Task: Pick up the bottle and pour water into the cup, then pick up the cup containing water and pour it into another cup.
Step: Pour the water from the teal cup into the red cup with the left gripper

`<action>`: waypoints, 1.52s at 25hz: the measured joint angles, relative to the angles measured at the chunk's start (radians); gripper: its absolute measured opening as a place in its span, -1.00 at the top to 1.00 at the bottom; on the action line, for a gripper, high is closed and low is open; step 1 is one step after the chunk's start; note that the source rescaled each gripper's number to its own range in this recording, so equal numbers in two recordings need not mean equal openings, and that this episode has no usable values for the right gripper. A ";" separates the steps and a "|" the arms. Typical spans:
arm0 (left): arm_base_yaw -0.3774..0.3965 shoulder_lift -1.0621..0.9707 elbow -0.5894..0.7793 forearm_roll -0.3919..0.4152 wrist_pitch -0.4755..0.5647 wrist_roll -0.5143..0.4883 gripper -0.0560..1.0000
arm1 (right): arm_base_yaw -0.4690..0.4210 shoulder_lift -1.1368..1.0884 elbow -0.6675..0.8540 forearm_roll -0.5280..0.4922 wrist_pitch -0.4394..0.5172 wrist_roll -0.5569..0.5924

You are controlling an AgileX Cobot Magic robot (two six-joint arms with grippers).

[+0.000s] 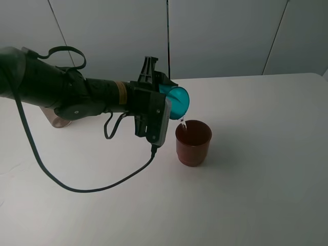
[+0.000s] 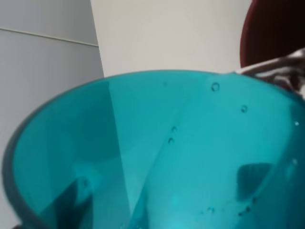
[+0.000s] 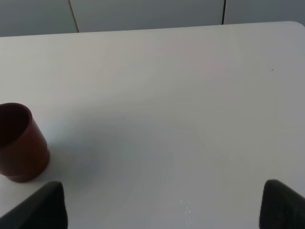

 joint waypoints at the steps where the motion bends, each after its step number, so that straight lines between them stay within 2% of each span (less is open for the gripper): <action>1: -0.001 0.000 -0.002 -0.002 0.000 0.002 0.79 | 0.000 0.000 0.000 0.000 0.000 0.000; 14: -0.032 -0.004 -0.047 -0.017 0.053 0.098 0.79 | 0.000 0.000 0.000 0.000 0.000 0.000; 38: -0.045 -0.004 -0.047 -0.031 0.065 0.268 0.79 | 0.000 0.000 0.000 0.000 0.000 0.000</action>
